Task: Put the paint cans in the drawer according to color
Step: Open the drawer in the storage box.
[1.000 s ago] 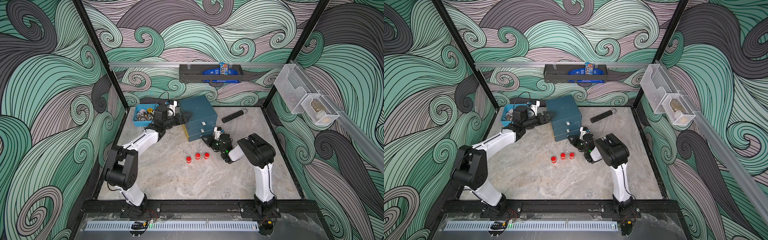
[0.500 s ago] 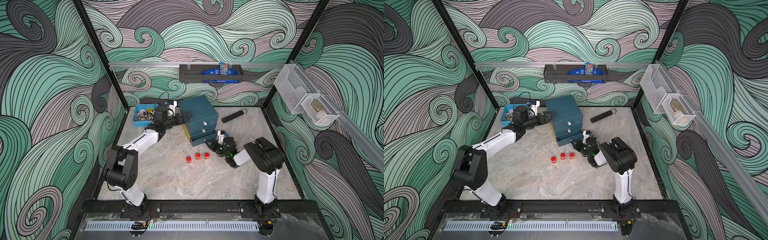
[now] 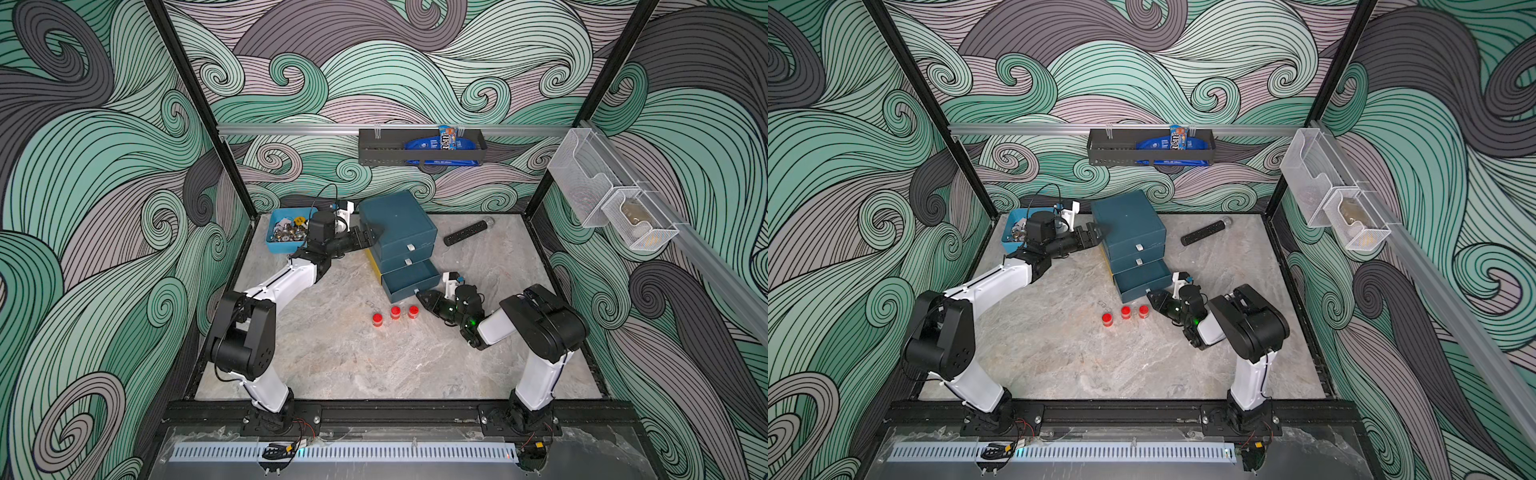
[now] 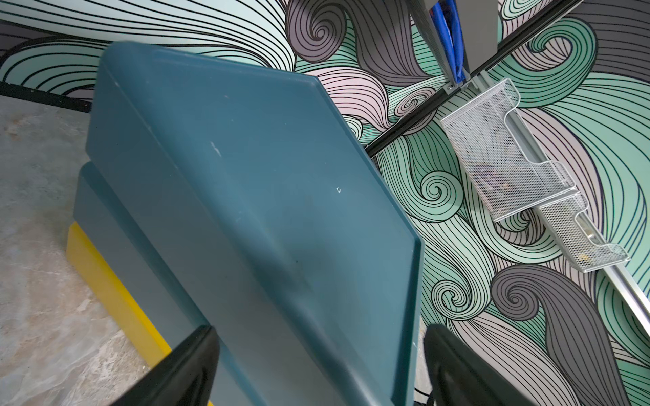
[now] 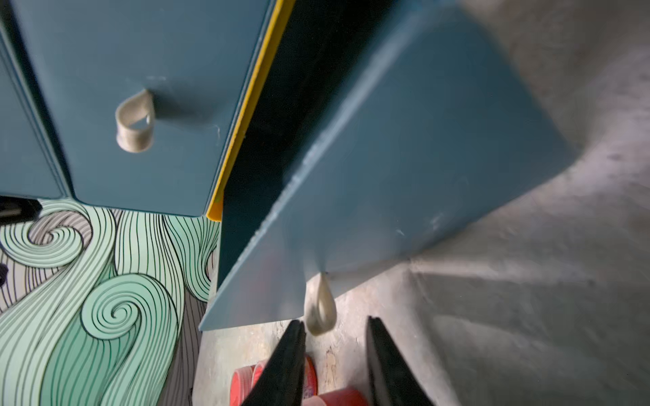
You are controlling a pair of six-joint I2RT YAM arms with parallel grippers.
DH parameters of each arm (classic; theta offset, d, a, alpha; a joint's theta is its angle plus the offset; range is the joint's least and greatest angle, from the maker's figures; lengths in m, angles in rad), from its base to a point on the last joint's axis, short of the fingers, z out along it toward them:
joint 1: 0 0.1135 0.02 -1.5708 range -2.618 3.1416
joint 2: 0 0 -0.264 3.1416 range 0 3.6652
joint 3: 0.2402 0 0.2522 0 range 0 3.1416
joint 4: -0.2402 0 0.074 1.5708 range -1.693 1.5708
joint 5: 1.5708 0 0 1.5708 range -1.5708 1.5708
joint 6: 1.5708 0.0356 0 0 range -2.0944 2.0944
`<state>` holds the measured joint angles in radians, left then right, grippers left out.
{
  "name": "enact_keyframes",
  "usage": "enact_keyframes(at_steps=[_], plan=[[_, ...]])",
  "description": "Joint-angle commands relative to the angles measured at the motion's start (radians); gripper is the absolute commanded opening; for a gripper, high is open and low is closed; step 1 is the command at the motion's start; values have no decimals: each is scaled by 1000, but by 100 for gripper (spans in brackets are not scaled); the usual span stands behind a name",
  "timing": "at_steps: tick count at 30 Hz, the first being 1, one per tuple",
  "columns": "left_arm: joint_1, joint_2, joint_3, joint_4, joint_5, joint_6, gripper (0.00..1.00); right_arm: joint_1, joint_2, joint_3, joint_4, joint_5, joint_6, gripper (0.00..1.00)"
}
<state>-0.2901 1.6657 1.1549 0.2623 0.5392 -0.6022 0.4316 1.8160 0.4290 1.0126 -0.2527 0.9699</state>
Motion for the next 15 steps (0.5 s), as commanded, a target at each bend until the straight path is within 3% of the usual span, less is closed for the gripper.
enact_keyframes(at_steps=[1,8,15], plan=[[2,-2,4,4,1,12,94,0,-102,-3,-112,35,-69,39],[2,-9,-1,14,2,8,94,54,-392,68,-550,187,-259,56],[2,-9,-2,14,1,10,94,148,-431,135,-779,248,-370,63]])
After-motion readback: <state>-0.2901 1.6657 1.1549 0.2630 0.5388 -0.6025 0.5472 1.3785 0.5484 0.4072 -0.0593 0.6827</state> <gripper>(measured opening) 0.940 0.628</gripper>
